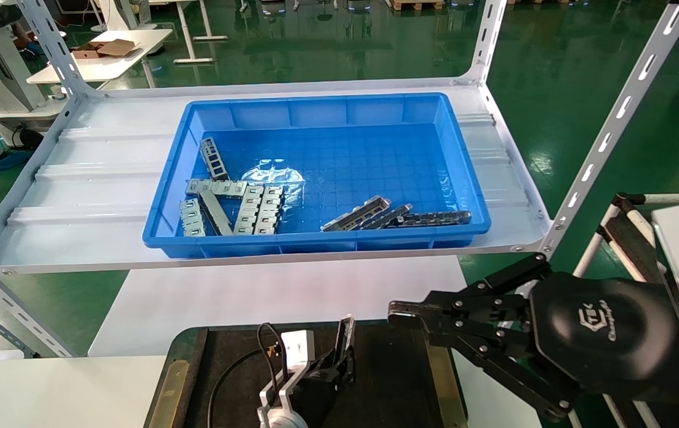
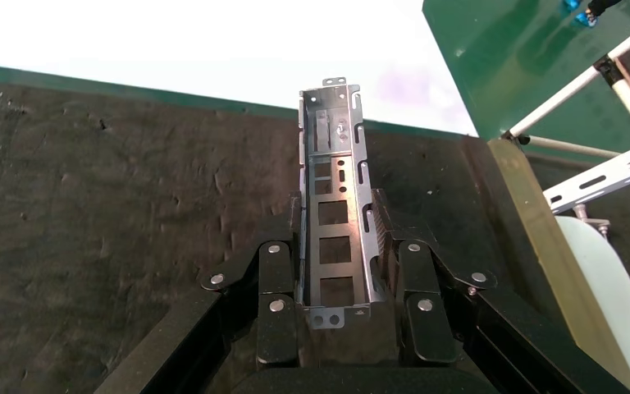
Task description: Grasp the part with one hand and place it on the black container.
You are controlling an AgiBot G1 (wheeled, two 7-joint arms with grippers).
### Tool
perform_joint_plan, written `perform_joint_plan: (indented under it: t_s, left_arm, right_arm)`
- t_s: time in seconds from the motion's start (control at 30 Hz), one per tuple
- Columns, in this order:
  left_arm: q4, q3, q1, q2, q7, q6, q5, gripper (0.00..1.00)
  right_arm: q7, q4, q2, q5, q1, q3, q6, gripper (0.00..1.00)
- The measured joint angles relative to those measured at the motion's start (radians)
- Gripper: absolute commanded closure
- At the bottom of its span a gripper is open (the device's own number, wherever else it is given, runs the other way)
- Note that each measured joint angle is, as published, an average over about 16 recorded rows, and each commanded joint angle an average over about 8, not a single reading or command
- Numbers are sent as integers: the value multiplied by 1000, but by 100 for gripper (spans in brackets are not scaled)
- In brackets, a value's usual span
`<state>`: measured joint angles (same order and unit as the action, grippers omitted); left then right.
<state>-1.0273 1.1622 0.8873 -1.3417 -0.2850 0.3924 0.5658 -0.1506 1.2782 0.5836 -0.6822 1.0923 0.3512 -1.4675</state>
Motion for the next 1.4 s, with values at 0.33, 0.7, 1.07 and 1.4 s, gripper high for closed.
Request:
perform_joint_plan:
  t_s: [0.33,0.7,1.07,1.4]
  left_arm:
    - [19,20,2,-6,-28,7,3,100]
    - [25,47,8,-9,-69,19,1,19]
    - [21,80,17,-10,-105,34,4,0]
    - [11,105,32,-3,-130,40,24,0]
  right_arm:
    - [0,0,0,0,0,0,0,98]
    - [0,0,0,0,0,0,0,1]
    - [0,0,0,0,0,1,0,0]
    - [0,0,0,1,0,1,0,0]
